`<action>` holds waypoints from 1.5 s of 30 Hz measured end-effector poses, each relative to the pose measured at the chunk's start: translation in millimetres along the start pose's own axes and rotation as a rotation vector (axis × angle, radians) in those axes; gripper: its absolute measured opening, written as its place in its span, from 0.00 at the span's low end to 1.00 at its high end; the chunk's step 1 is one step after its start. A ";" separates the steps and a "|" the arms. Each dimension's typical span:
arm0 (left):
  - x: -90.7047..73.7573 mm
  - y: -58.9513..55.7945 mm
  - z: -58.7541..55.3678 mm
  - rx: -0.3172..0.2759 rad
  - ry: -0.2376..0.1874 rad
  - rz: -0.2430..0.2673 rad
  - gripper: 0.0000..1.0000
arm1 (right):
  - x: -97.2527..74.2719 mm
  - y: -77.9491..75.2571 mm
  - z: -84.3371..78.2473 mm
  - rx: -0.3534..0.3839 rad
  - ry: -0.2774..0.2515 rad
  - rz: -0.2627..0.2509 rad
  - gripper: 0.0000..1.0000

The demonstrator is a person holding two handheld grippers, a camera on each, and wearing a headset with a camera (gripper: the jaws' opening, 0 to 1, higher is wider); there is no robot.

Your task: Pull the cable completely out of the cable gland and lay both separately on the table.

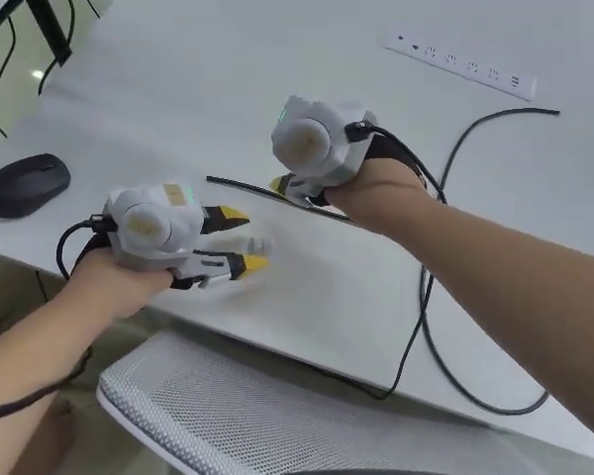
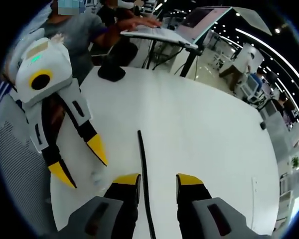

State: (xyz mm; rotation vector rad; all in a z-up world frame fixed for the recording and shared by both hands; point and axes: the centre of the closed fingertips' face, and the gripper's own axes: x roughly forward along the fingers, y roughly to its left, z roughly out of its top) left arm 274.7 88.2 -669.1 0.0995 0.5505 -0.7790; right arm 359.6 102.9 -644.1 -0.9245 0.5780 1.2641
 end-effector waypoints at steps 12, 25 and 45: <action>-25.3 -6.3 19.1 -0.047 -0.039 0.029 0.53 | -81.5 -17.8 -35.7 0.136 -0.118 -0.116 0.39; -52.8 -23.2 43.7 -0.075 -0.072 0.019 0.62 | -164.2 -19.5 -56.2 0.358 -0.284 -0.245 0.52; -84.6 -26.6 77.8 -0.106 -0.160 0.018 0.75 | -223.3 38.2 -111.5 0.617 -0.386 -0.338 0.65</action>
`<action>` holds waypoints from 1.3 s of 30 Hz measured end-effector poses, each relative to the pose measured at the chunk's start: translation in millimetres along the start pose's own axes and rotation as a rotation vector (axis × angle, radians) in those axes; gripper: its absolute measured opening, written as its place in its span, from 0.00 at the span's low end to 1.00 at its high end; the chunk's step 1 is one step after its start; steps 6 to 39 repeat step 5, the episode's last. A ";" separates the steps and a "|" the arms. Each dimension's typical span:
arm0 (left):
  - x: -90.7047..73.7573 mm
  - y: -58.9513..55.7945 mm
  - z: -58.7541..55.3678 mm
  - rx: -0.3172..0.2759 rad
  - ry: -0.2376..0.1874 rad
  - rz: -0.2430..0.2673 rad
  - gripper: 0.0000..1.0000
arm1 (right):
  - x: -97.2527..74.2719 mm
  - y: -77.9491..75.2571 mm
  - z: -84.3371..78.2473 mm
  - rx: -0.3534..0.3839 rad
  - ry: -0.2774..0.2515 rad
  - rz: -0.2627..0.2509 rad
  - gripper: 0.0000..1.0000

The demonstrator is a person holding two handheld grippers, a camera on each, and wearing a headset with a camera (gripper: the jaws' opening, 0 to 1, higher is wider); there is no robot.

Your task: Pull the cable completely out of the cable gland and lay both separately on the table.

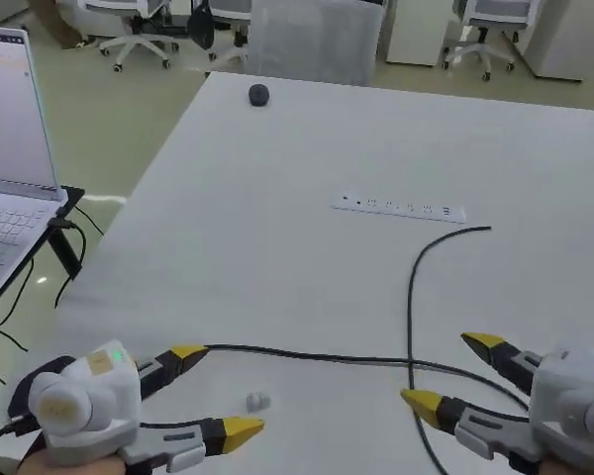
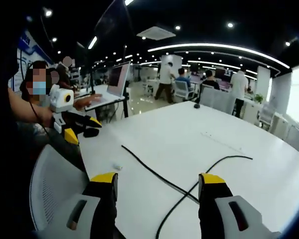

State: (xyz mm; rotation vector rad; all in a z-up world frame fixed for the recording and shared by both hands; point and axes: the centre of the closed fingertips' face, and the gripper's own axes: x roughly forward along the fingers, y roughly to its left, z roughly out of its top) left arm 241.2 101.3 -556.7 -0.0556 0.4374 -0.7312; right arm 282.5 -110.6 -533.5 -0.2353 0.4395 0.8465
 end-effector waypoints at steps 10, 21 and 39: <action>-4.1 -3.5 2.9 -0.001 -0.011 0.005 0.82 | -15.4 6.0 -23.9 0.047 0.017 -0.002 0.69; -4.1 -3.5 2.9 -0.001 -0.011 0.005 0.82 | -15.4 6.0 -23.9 0.047 0.017 -0.002 0.69; -4.1 -3.5 2.9 -0.001 -0.011 0.005 0.82 | -15.4 6.0 -23.9 0.047 0.017 -0.002 0.69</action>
